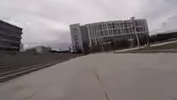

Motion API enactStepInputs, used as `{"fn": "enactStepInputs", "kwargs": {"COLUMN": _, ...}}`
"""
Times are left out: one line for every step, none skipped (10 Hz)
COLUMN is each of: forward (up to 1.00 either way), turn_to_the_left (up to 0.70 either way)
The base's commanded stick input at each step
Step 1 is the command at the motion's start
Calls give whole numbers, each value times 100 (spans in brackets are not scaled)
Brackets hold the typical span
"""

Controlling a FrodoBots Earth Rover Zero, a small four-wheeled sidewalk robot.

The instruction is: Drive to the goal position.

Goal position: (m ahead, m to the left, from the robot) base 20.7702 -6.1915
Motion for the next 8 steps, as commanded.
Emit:
{"fn": "enactStepInputs", "kwargs": {"forward": 70, "turn_to_the_left": 0}}
{"fn": "enactStepInputs", "kwargs": {"forward": 70, "turn_to_the_left": 0}}
{"fn": "enactStepInputs", "kwargs": {"forward": 70, "turn_to_the_left": 0}}
{"fn": "enactStepInputs", "kwargs": {"forward": 70, "turn_to_the_left": 0}}
{"fn": "enactStepInputs", "kwargs": {"forward": 70, "turn_to_the_left": 0}}
{"fn": "enactStepInputs", "kwargs": {"forward": 70, "turn_to_the_left": 0}}
{"fn": "enactStepInputs", "kwargs": {"forward": 70, "turn_to_the_left": 0}}
{"fn": "enactStepInputs", "kwargs": {"forward": 70, "turn_to_the_left": 0}}
